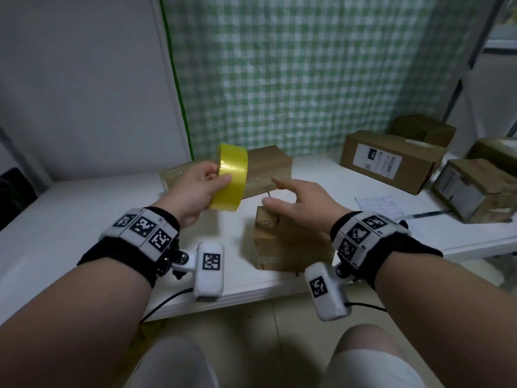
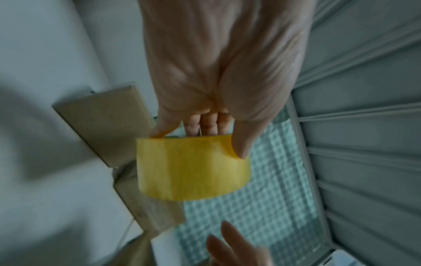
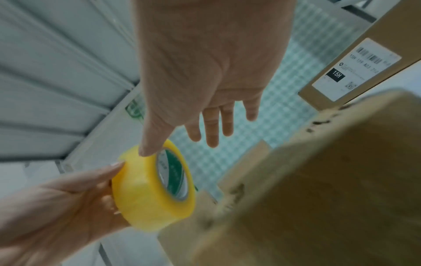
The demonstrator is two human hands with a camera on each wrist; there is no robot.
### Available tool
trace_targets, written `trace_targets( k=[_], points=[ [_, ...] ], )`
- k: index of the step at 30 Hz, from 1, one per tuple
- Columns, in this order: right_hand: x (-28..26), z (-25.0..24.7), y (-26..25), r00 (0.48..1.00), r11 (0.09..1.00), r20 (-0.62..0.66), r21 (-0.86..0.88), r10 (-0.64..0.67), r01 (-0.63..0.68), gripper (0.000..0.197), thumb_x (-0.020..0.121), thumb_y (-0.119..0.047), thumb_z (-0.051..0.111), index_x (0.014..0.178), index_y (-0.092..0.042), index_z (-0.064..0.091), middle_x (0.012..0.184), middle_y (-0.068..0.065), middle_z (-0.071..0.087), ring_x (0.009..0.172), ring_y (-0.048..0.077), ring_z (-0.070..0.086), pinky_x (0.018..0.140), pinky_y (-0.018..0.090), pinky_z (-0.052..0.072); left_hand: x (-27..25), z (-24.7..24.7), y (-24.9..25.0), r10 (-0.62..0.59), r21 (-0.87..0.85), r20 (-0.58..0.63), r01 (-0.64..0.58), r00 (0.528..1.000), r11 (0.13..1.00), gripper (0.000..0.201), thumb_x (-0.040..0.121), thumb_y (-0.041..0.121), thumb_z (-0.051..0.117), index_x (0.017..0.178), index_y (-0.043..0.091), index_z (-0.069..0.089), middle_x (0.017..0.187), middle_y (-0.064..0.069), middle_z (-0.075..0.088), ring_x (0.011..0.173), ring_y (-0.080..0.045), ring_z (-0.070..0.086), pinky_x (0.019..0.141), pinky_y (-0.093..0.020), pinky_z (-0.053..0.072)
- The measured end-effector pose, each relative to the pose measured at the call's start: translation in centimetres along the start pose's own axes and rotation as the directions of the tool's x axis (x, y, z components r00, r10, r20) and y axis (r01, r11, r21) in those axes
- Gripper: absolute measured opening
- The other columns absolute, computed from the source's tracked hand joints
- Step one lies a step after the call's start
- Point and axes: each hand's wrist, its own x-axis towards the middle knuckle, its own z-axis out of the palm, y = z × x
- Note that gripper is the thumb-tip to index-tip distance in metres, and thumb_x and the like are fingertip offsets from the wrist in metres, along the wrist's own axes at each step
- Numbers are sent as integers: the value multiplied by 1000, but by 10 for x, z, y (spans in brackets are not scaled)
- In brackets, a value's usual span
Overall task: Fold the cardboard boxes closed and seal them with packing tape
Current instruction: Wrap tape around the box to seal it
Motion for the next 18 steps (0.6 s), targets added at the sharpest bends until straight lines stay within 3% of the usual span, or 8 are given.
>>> trace_targets(
  k=[3, 5, 7, 11, 12, 14, 16, 18],
  points=[
    [5, -16, -17, 1000, 976, -3, 215, -19, 20, 67, 84, -59, 56, 138, -20, 50, 135, -5, 56, 122, 9, 52, 104, 25, 39, -6, 12, 25, 73, -76, 122, -64, 990, 995, 11, 91, 5, 55, 100, 12, 57, 92, -3, 68, 82, -15, 67, 71, -29, 57],
    [7, -25, -24, 999, 941, -27, 335, -35, 42, 56, 86, -55, 56, 127, -18, 58, 120, -8, 64, 106, 4, 60, 92, 22, 47, -9, 20, 34, 125, -35, 215, -120, 969, 992, 14, 89, 4, 57, 100, 13, 58, 94, -2, 68, 88, -18, 66, 79, -36, 53],
    [5, -34, -28, 1000, 881, -25, 472, -14, 24, 38, 90, -40, 59, 118, -15, 62, 111, -5, 67, 96, 5, 63, 78, 16, 50, -11, 29, 40, 133, 6, 294, -140, 947, 990, 18, 89, 3, 58, 102, 15, 59, 98, -4, 68, 91, -20, 65, 83, -38, 51],
    [-3, -43, -21, 1000, 806, -11, 591, -14, 18, 33, 90, -20, 62, 119, -3, 60, 114, 10, 67, 99, 20, 65, 84, 28, 54, -3, 44, 47, 145, 186, 255, -196, 956, 963, 20, 80, 9, 72, 96, 17, 62, 87, 0, 67, 82, -17, 63, 74, -32, 52],
    [-4, -44, -18, 1000, 811, -24, 584, -16, 27, 33, 89, -18, 63, 118, -2, 60, 114, 13, 66, 98, 22, 65, 85, 33, 54, 0, 46, 48, 165, 233, 201, -211, 966, 949, 25, 77, 12, 75, 97, 18, 60, 93, 0, 66, 87, -18, 63, 75, -33, 52],
    [-6, -46, -14, 999, 819, -42, 573, -5, 29, 35, 88, -17, 66, 118, 0, 58, 113, 17, 65, 96, 25, 64, 88, 41, 53, 4, 51, 50, 206, 340, 118, -235, 971, 910, 49, 72, 20, 80, 113, 19, 53, 120, -3, 59, 109, -21, 58, 90, -41, 51],
    [-9, -48, -11, 999, 825, -40, 564, -16, 36, 35, 88, -13, 66, 117, 3, 57, 110, 20, 64, 95, 26, 62, 91, 45, 51, 6, 55, 54, 259, 459, 121, -285, 958, 841, 77, 73, 25, 79, 139, 21, 39, 144, -3, 42, 129, -21, 44, 105, -44, 40],
    [-10, -49, -8, 999, 844, -34, 536, -16, 32, 37, 86, -14, 68, 117, 2, 57, 114, 23, 63, 101, 32, 62, 95, 48, 50, 6, 58, 58, 313, 501, 144, -342, 939, 795, 86, 77, 26, 76, 148, 22, 27, 152, -2, 32, 137, -18, 33, 112, -38, 31]
  ],
)
